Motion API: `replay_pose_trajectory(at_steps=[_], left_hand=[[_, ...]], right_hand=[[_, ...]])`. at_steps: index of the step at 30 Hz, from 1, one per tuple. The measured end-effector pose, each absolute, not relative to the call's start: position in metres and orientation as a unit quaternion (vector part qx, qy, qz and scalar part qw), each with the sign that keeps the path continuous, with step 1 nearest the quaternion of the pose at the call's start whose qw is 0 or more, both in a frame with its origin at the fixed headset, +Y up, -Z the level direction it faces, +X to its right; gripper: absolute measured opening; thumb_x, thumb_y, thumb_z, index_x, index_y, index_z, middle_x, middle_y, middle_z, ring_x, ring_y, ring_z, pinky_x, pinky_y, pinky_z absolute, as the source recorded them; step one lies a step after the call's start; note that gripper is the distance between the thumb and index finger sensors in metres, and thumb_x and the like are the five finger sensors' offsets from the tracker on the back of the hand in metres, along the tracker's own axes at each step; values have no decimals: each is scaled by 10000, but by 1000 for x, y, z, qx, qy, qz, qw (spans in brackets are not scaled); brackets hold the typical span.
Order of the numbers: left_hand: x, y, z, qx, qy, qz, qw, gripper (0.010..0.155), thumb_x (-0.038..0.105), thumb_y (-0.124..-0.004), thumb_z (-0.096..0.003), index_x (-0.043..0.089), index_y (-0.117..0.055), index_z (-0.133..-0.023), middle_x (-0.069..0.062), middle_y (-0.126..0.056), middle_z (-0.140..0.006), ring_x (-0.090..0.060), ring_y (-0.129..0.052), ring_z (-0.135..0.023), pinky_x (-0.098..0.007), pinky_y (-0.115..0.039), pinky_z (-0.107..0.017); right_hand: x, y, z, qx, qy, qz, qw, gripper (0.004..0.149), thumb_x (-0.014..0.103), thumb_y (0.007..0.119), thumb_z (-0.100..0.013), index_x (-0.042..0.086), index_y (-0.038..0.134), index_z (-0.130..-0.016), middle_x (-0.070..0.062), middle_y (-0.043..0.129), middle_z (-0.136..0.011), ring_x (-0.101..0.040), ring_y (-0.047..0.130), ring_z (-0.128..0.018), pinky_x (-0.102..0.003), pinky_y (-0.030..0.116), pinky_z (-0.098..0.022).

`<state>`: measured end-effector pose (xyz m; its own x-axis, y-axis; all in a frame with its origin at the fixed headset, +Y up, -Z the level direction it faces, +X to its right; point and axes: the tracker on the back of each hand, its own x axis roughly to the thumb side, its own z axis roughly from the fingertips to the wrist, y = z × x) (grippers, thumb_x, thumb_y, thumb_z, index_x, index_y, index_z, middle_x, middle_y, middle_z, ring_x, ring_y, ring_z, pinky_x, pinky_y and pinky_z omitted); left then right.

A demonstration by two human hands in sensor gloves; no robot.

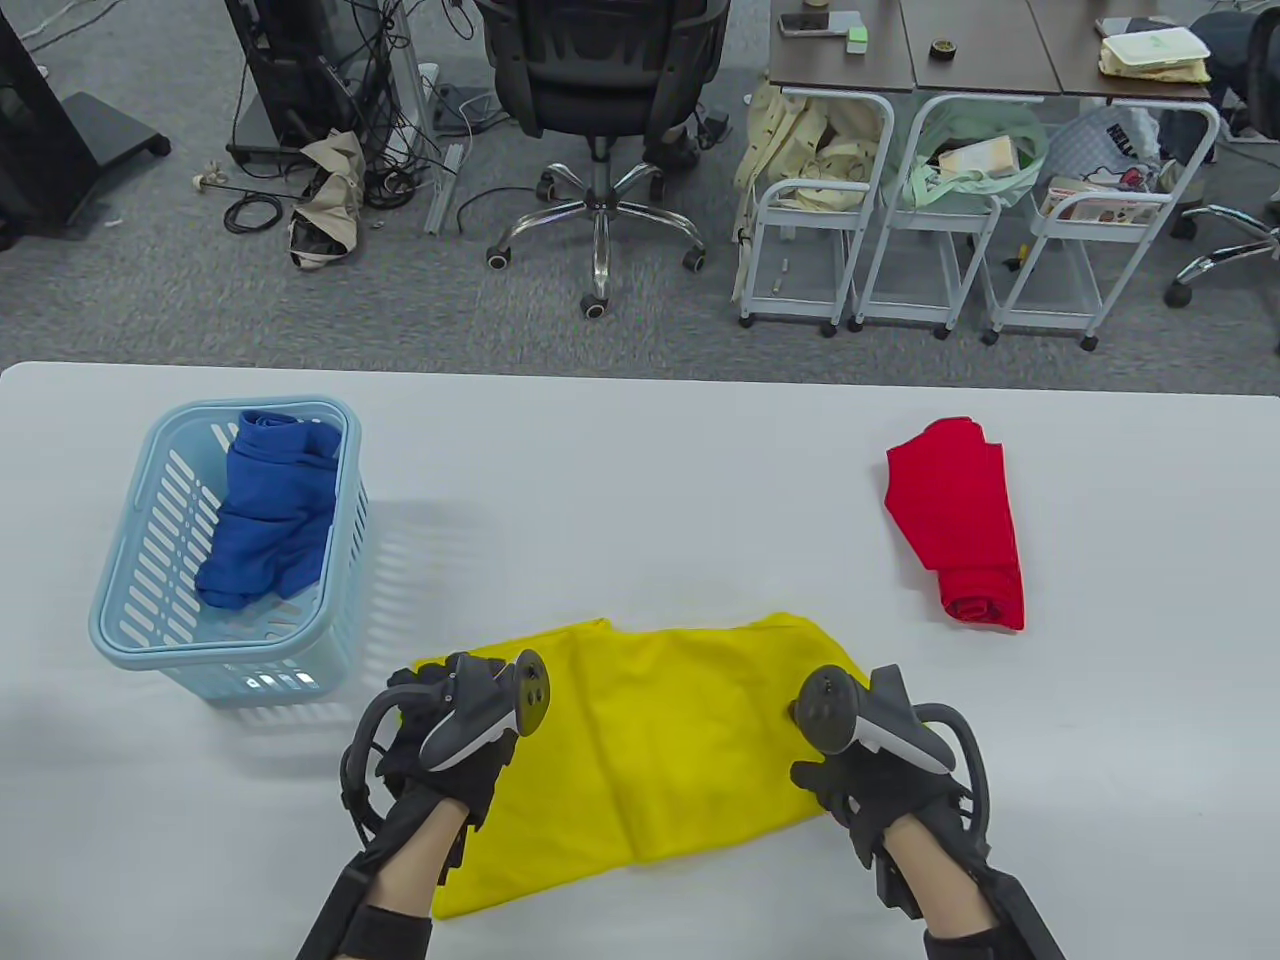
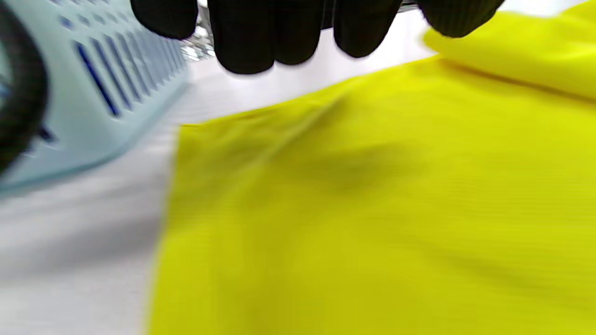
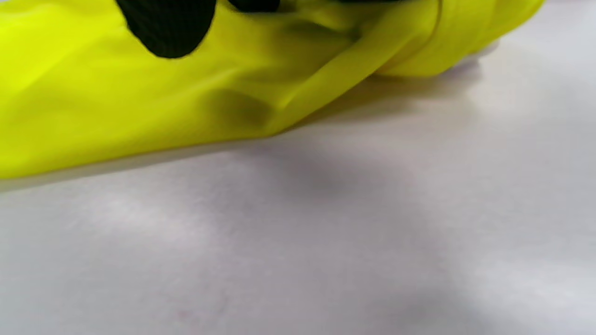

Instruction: Roll t-shirt into tight roll

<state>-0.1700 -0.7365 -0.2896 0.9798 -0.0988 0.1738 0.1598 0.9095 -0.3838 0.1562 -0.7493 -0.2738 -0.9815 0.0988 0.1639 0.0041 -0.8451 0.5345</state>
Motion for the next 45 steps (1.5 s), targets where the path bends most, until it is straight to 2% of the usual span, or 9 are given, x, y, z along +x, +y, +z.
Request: replay_pose_trajectory(at_steps=[4,9,16,20,23,26,33,38,45], left_hand=[[-162,-764,-297,-272,-127,16,954,684,575,-547,-577,358,-300,-1177,-108,-243,-1276,-424,-396,-1157,-643,-454,-789],[-150,-753,-294,-216,-118,-71,967,668,578,-551,-578,361,-346,-1176,-118,-424,-1259,-360,-573,-1116,-593,-534,-783],[-160,-769,-299,-249,-97,-58,962,756,600,-565,-568,334,-198,-1173,-157,-273,-1270,-424,-461,-1140,-628,-496,-786],[-155,-763,-296,-238,-102,-70,963,736,590,-536,-571,314,-219,-1175,-178,-342,-1254,-436,-497,-1116,-591,-539,-779],[-155,-735,-287,-175,-121,-45,976,666,583,-549,-570,275,-486,-1158,-80,-782,-1108,-307,-864,-948,-539,-673,-737],[-158,-733,-284,-174,-135,2,975,622,548,-599,-573,316,-536,-1147,-90,-691,-1181,-356,-767,-1035,-590,-615,-754],[-141,-756,-289,-228,-180,-42,956,628,525,-645,-567,353,-485,-1150,-65,-445,-1252,-362,-571,-1120,-586,-563,-777],[-138,-735,-278,-217,-218,35,951,520,513,-635,-568,291,-767,-1019,-2,-927,-967,-231,-976,-822,-529,-692,-727],[-170,-735,-291,-206,-125,21,970,526,489,-623,-579,283,-727,-1052,-36,-886,-1019,-270,-937,-871,-548,-673,-728]], right_hand=[[141,-759,-296,104,289,952,-1,756,454,718,-546,287,285,-1142,-123,93,-1183,-450,186,-1080,-587,312,-749],[154,-750,-348,-122,219,953,-172,759,482,598,-564,238,147,-1124,-164,-57,-1118,-453,97,-1072,-624,264,-734],[113,-728,-320,29,234,971,-22,670,541,637,-548,233,478,-1122,-164,470,-1168,-408,622,-1020,-546,583,-682],[96,-754,-329,42,291,954,-53,773,602,652,-522,225,377,-1138,-159,309,-1191,-428,449,-1067,-578,485,-715],[109,-764,-365,-38,298,947,-114,828,627,545,-500,230,176,-1126,-152,114,-1168,-436,243,-1101,-624,360,-732],[115,-749,-380,-122,232,955,-138,725,445,591,-579,214,167,-1119,-162,1,-1126,-445,154,-1087,-619,322,-738],[80,-734,-342,41,274,961,3,763,595,592,-536,189,379,-1146,-184,385,-1179,-437,517,-1073,-584,527,-706],[82,-768,-358,63,340,933,-96,878,619,574,-496,252,50,-1097,-146,19,-1137,-435,120,-1083,-600,351,-751],[87,-740,-358,39,251,959,-125,850,472,713,-534,275,120,-1110,-141,-28,-1135,-442,98,-1088,-621,288,-751]])
